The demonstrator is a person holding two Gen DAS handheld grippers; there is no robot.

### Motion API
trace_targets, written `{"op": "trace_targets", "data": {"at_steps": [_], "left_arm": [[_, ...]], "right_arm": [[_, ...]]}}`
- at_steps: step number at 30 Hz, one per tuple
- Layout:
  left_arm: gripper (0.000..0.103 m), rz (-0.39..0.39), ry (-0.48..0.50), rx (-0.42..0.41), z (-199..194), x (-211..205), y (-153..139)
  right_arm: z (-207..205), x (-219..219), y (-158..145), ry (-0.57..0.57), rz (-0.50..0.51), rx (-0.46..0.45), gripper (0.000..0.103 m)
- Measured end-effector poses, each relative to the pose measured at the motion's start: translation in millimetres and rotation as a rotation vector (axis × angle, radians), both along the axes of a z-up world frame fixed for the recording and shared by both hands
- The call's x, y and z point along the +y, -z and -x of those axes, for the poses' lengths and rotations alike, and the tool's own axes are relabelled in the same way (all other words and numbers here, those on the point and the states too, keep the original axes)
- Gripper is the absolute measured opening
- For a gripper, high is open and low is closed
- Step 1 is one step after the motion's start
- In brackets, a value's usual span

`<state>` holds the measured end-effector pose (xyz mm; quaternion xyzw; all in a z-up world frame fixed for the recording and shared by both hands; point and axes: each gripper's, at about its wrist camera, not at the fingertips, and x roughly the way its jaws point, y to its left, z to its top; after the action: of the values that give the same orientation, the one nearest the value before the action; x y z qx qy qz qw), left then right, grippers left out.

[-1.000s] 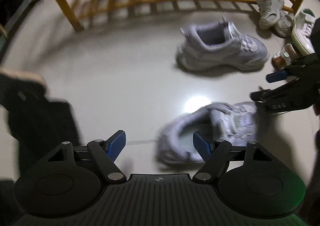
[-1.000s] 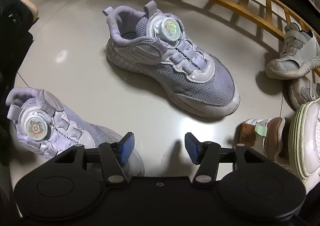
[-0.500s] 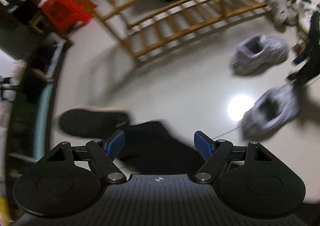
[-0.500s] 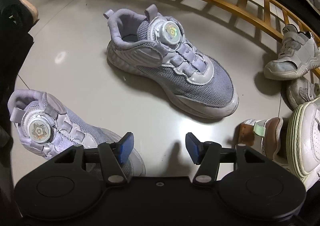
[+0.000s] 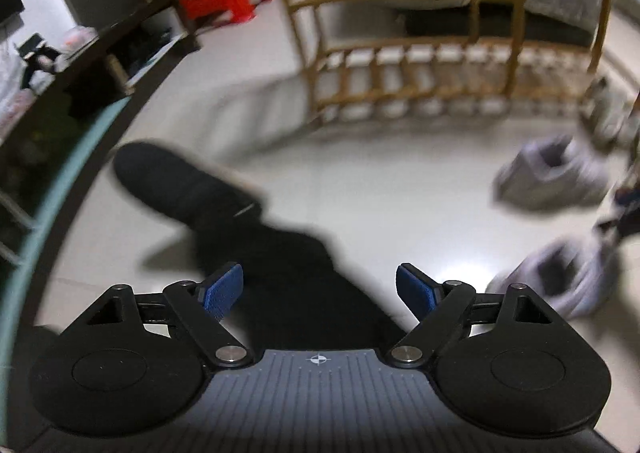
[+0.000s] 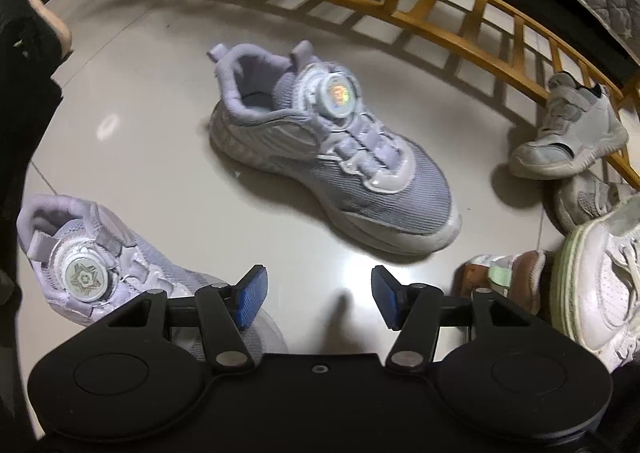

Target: Organize scattered shoes

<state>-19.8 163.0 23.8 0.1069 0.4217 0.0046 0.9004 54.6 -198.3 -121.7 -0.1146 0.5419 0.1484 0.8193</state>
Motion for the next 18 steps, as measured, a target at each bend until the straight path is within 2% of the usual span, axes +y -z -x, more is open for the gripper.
{"op": "trace_targets", "data": {"at_steps": [2, 7, 11, 15, 18], "left_arm": [[0.085, 0.030, 0.010, -0.011, -8, -21, 9], [0.085, 0.145, 0.008, 0.061, -32, -73, 53], [0.085, 0.048, -0.018, 0.039, -38, -94, 88], [0.085, 0.080, -0.009, 0.054, -38, -94, 101], [0.085, 0.076, -0.030, 0.052, -39, -93, 110]], "right_arm": [[-2, -6, -1, 0.020, -0.021, 0.007, 0.061], [-3, -19, 2, 0.044, -0.073, 0.021, 0.061], [1, -22, 6, 0.034, -0.083, 0.033, 0.061], [-4, -29, 7, 0.021, -0.082, 0.031, 0.061], [-4, -32, 11, 0.032, -0.074, 0.045, 0.061]]}}
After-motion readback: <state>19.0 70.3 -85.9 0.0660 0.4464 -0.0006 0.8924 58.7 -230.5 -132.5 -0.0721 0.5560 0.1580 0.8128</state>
